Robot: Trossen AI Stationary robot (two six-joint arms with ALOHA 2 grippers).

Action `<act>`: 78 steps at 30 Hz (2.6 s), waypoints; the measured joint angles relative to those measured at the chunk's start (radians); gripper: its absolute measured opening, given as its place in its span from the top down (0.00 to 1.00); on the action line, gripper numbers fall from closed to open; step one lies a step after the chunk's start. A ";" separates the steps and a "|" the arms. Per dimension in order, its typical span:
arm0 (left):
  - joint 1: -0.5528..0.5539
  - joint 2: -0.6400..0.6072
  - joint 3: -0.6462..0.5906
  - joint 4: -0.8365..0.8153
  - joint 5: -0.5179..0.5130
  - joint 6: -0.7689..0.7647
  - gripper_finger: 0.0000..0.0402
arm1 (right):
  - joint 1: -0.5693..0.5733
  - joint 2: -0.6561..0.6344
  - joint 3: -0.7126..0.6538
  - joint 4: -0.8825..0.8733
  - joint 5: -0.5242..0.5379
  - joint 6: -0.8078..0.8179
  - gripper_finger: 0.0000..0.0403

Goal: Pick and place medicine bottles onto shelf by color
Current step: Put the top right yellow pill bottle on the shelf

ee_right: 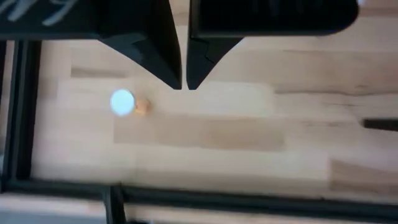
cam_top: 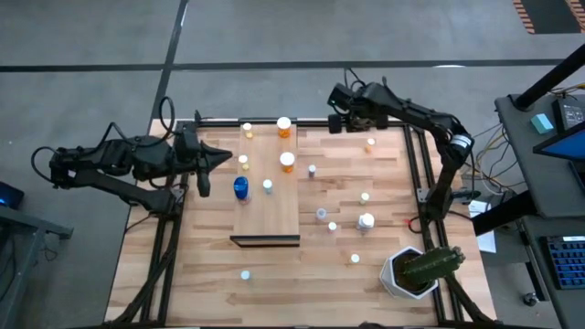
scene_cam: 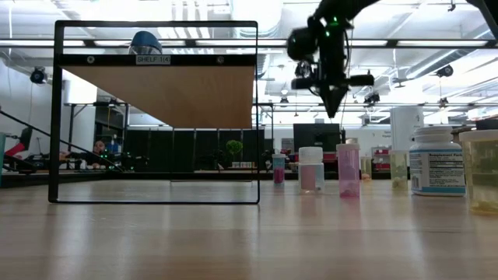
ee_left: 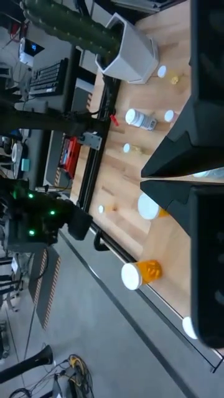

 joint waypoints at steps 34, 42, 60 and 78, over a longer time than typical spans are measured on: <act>0.000 0.013 -0.002 0.000 -0.079 -0.001 1.00 | -0.012 0.000 -0.358 0.156 0.235 0.084 0.38; 0.000 0.013 -0.002 0.000 -0.115 -0.002 1.00 | -0.013 0.000 -0.450 0.273 0.256 0.100 0.38; 0.000 0.013 -0.002 0.013 -0.126 -0.002 1.00 | -0.015 0.000 -0.519 0.376 0.258 0.088 0.69; 0.000 0.015 -0.002 0.019 -0.126 -0.002 1.00 | 0.005 -0.143 -0.471 0.380 0.248 -0.035 0.78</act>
